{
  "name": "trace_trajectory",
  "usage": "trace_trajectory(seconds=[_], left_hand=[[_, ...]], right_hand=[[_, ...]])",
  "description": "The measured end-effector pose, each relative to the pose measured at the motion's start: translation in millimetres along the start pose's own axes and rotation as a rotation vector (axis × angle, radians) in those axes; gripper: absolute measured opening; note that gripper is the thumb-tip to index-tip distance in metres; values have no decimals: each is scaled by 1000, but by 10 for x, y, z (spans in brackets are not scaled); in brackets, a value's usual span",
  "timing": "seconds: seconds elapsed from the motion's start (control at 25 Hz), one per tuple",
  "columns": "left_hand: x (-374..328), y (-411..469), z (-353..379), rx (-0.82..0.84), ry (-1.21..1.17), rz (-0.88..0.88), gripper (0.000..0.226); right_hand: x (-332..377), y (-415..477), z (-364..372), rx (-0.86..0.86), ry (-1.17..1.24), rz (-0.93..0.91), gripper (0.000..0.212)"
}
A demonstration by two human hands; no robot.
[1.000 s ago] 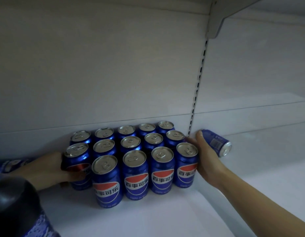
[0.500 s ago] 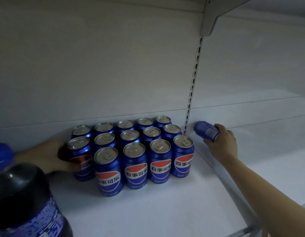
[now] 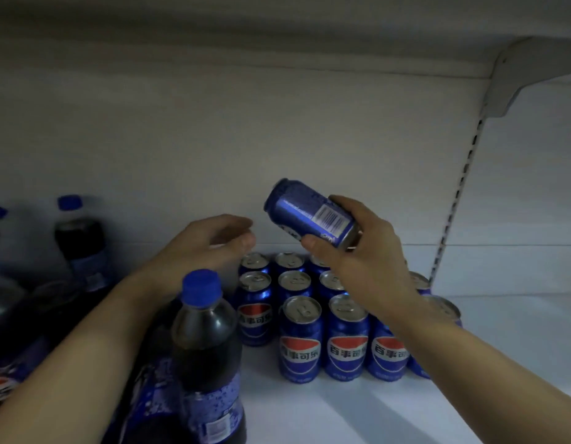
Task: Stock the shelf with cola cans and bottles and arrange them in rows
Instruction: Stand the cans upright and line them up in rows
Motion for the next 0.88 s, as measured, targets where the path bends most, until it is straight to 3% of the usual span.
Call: trace_trajectory(seconds=[0.08, 0.2, 0.32, 0.44, 0.56, 0.68, 0.76, 0.88], left_hand=[[-64, -36, 14, -60, -191, -12, 42], [-166, -69, -24, -189, -537, -19, 46], [-195, -66, -111, -209, -699, 12, 54], [-194, -62, -207, -304, -463, 57, 54], [-176, -60, -248, -422, -127, 208, 59], [-156, -100, -170, -429, 55, 287, 63], [-123, -115, -185, -393, 87, 196, 59], [-110, -160, -276, -191, 94, -69, 66]], right_hand=[[259, 23, 294, 63, 108, -41, 63], [519, 87, 589, 84, 195, -61, 55], [635, 229, 674, 126, 0, -126, 61], [782, 481, 632, 357, 81, -171, 66], [923, 702, 555, 571, 215, -71, 46], [1016, 821, 601, 505, -144, -235, 45], [1065, 832, 633, 483, -317, -305, 45], [964, 811, 535, 626, -259, -227, 46]])
Point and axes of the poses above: each hand's wrist, its own y-axis towards the middle knuckle, its own z-axis out of the palm, x = y × z, the point moved 1 cm from there along y, towards the middle knuckle, and after that the axes turned 14 degrees about -y, right-handed, at the moved point
